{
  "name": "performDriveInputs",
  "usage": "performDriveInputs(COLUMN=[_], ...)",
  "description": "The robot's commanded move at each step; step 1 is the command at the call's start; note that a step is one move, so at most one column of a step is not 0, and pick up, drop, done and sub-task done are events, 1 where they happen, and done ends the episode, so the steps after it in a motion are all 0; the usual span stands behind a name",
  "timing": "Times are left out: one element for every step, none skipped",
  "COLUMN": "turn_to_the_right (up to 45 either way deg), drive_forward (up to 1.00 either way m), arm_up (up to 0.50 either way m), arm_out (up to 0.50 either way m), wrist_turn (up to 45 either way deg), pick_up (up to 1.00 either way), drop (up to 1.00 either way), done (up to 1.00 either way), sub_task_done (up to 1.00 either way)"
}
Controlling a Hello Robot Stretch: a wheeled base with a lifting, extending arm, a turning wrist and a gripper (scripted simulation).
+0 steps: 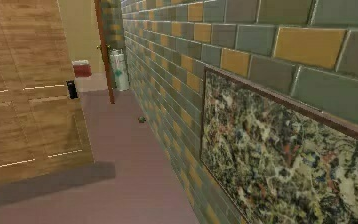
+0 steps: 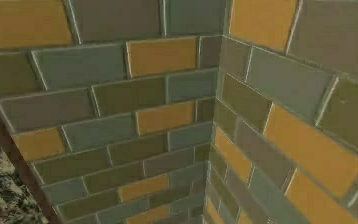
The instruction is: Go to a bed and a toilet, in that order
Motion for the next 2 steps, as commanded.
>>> performDriveInputs(turn_to_the_right=[-15.0, 0.0], drive_forward=[0.0, 0.45], arm_up=[0.0, 0.0], arm_out=[0.0, 0.0], wrist_turn=[0.0, 0.0], pick_up=[0.0, 0.0], drop=[0.0, 0.0], done=[0.0, 0.0], sub_task_done=[0.0, 0.0])
